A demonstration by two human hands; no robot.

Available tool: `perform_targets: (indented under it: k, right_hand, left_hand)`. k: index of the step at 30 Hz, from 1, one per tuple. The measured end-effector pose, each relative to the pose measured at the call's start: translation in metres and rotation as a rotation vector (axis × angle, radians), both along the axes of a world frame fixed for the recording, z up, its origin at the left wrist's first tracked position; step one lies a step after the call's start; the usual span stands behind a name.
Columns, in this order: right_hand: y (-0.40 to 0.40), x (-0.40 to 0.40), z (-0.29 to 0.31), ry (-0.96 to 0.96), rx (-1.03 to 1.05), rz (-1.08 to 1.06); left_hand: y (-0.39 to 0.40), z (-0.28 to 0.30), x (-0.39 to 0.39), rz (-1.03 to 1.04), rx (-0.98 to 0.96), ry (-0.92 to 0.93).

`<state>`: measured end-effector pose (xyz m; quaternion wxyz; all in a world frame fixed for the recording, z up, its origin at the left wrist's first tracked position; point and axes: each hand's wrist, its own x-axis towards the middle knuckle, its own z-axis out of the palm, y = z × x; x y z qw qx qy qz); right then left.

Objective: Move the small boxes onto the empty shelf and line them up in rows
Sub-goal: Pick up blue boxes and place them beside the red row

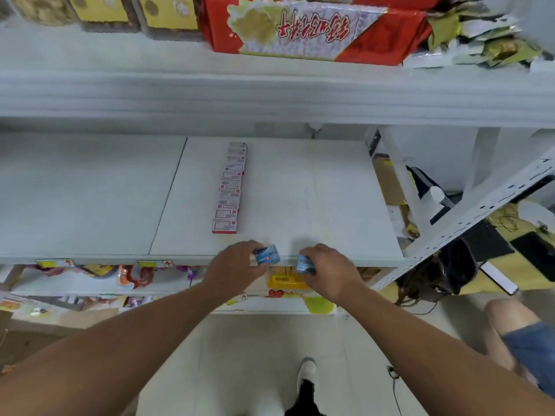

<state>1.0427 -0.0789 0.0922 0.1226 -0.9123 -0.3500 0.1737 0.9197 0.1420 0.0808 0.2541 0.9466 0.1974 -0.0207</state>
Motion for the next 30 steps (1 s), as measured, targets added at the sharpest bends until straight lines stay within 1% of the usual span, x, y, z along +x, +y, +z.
perform_targets:
  k: [3,7,11,16,19,23,30]
  right_hand:
    - [0.002,0.031,-0.009,0.023,0.032,0.009]
    - [0.003,0.058,-0.019,0.063,0.046,0.033]
    - [0.006,0.068,-0.024,0.096,0.004,0.043]
    - [0.015,0.07,-0.029,0.087,-0.009,-0.014]
    - [0.026,0.067,-0.033,0.07,-0.016,-0.043]
    - [0.044,0.061,-0.031,0.036,-0.019,-0.032]
    - [0.091,0.061,-0.029,-0.01,-0.087,0.043]
  left_hand:
    - [0.01,0.014,0.038,-0.019,0.141,-0.009]
    - [0.018,0.022,0.089,-0.007,0.189,-0.015]
    - [0.019,0.005,0.124,-0.037,0.203,0.028]
    - [0.03,-0.025,0.151,-0.062,0.27,0.073]
    - [0.038,-0.04,0.151,-0.081,0.274,0.074]
    - [0.047,-0.042,0.136,-0.072,0.259,0.063]
    - [0.058,-0.035,0.084,0.072,0.06,-0.023]
